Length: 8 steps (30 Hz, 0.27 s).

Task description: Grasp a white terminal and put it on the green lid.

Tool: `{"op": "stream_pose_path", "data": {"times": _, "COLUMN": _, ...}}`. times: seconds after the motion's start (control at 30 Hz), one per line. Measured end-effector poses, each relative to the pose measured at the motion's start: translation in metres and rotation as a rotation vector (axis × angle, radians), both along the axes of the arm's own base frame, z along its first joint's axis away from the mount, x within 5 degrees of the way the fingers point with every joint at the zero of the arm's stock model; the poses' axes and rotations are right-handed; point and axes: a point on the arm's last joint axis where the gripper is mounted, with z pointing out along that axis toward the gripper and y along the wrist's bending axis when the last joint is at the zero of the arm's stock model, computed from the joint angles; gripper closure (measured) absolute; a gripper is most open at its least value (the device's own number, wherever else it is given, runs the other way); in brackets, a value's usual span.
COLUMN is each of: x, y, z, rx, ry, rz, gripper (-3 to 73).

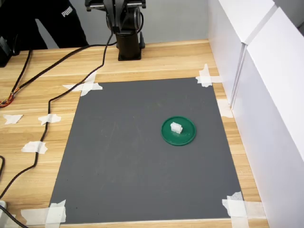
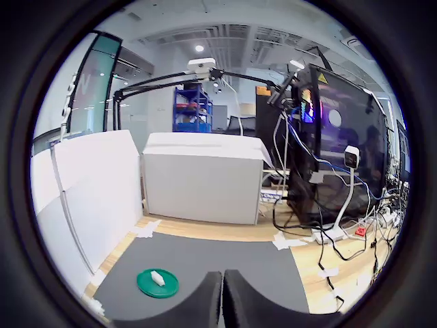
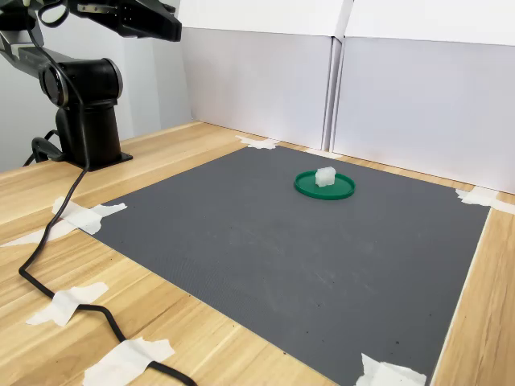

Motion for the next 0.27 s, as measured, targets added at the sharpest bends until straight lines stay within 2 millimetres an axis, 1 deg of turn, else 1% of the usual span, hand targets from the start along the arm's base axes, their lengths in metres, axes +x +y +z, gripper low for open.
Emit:
{"op": "stream_pose_path", "data": {"times": 0.17, "x": -0.0086, "y": 0.0009, "z": 0.0025, "rx": 0.000, "ry": -0.059, "rz": 0.019, "gripper": 71.1}}
{"op": "stream_pose_path", "data": {"times": 0.27, "x": -0.0099, "y": 0.0009, "z": 0.0028, "rx": 0.001, "ry": -0.068, "rz": 0.020, "gripper": 71.1}}
